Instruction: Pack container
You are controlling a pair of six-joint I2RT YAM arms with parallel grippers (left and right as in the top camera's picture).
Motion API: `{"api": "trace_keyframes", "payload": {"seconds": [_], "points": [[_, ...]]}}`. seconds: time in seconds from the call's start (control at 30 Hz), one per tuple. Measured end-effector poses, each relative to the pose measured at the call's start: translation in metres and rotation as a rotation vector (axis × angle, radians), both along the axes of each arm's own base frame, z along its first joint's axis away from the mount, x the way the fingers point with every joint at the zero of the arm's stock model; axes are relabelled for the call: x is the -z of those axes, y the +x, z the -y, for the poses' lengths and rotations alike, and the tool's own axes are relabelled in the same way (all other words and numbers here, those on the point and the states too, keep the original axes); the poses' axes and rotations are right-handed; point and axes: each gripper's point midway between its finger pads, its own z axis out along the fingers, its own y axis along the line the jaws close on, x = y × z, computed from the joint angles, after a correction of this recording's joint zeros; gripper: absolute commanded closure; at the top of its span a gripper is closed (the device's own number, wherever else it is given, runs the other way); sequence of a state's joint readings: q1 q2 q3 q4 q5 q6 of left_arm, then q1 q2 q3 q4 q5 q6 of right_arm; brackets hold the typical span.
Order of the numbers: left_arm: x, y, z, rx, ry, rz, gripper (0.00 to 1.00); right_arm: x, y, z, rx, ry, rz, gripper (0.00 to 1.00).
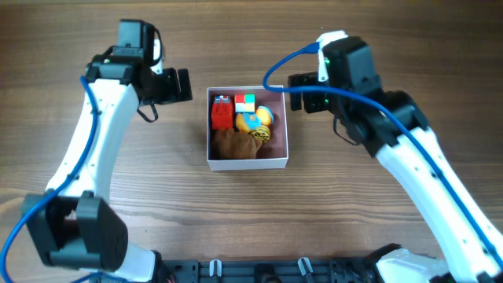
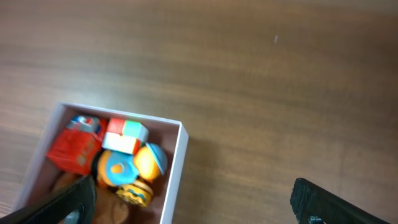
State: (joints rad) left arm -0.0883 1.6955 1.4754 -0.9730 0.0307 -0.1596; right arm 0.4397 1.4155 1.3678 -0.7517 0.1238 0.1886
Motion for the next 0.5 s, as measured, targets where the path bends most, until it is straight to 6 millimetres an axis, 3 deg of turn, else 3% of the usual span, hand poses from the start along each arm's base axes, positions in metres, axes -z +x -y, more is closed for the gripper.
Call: {"api": "trace_keyframes", "payload": {"seconds": [0.07,0.27,0.43,0.5], "points": [[-0.01,0.002,-0.001,-0.001,0.001,0.032,0.0,-0.018,-0.005,0.003,-0.01,0.01,0.049,0.0],[-0.009,-0.012,-0.004,0.011,0.015,-0.011,0.0,-0.016,-0.033,0.017,0.004,-0.017,-0.018,0.0],[-0.102,-0.034,-0.006,0.008,-0.007,0.263,0.0,-0.058,-0.071,0.045,0.089,0.038,0.08,0.0],[-0.139,-0.06,-0.008,0.007,-0.017,0.392,0.0,-0.06,-0.094,0.058,0.112,0.058,0.119,0.0]]}}
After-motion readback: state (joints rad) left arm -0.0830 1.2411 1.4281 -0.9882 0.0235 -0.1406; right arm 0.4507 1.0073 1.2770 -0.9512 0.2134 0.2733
